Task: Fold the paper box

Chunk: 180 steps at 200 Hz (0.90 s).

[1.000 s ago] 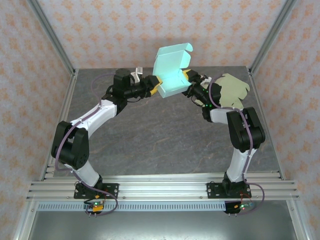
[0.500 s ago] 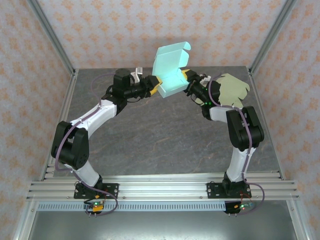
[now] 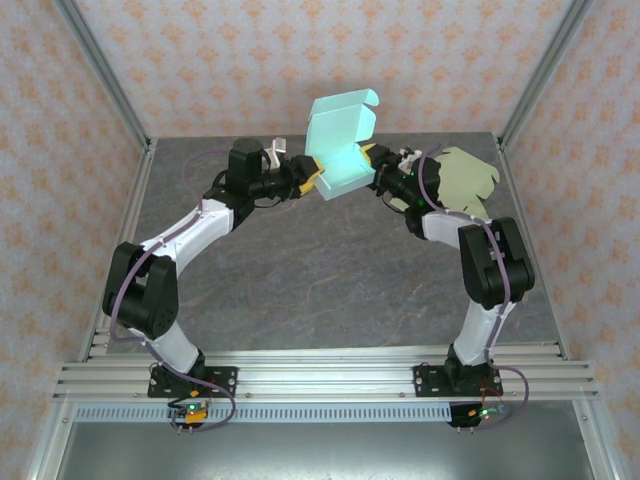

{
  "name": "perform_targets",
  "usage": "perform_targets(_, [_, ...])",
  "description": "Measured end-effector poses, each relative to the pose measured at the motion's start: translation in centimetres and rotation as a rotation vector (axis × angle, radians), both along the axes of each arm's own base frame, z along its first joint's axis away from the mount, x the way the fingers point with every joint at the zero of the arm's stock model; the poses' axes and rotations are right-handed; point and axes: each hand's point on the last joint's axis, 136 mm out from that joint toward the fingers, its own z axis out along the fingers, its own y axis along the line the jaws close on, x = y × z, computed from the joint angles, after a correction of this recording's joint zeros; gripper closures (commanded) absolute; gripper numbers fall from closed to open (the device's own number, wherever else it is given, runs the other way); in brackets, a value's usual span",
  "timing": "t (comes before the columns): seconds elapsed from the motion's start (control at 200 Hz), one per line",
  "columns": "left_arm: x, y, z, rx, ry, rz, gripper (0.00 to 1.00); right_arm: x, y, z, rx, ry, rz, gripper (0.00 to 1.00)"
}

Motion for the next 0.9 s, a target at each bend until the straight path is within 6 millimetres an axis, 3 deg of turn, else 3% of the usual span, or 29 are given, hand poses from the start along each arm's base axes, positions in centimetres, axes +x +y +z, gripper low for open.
perform_targets(0.135, [0.1, 0.2, 0.0, 0.005, -0.009, -0.001, 0.71, -0.1, -0.6, 0.0, -0.047, -0.013, -0.005, 0.38])
perform_targets(0.23, [0.4, 0.7, -0.2, 0.018, -0.026, 0.002, 0.71, -0.2, -1.6, -1.0, -0.08, -0.014, -0.005, 0.32])
perform_targets(0.36, [0.9, 0.9, -2.5, 0.075, -0.022, -0.014, 0.71, -0.8, -4.0, -3.5, -0.121, 0.023, -0.022, 0.3])
perform_targets(0.511, [0.6, 1.2, -8.3, 0.209, 0.046, -0.084, 0.71, -2.0, -5.4, -5.4, -0.199, 0.025, -0.001, 0.31])
perform_targets(0.646, [-0.4, 1.6, -12.8, 0.304, 0.093, -0.161, 0.68, -4.0, -5.7, -5.7, -0.348, -0.026, 0.036, 0.34])
perform_targets(0.761, [-1.4, 2.0, -14.3, 0.365, 0.083, -0.229, 0.61, -5.4, -6.0, -5.2, -0.503, -0.104, 0.07, 0.35])
perform_targets(0.901, [-1.5, 2.2, -14.5, 0.416, 0.036, -0.305, 0.4, -6.3, -6.4, -5.7, -0.672, -0.169, 0.118, 0.37])
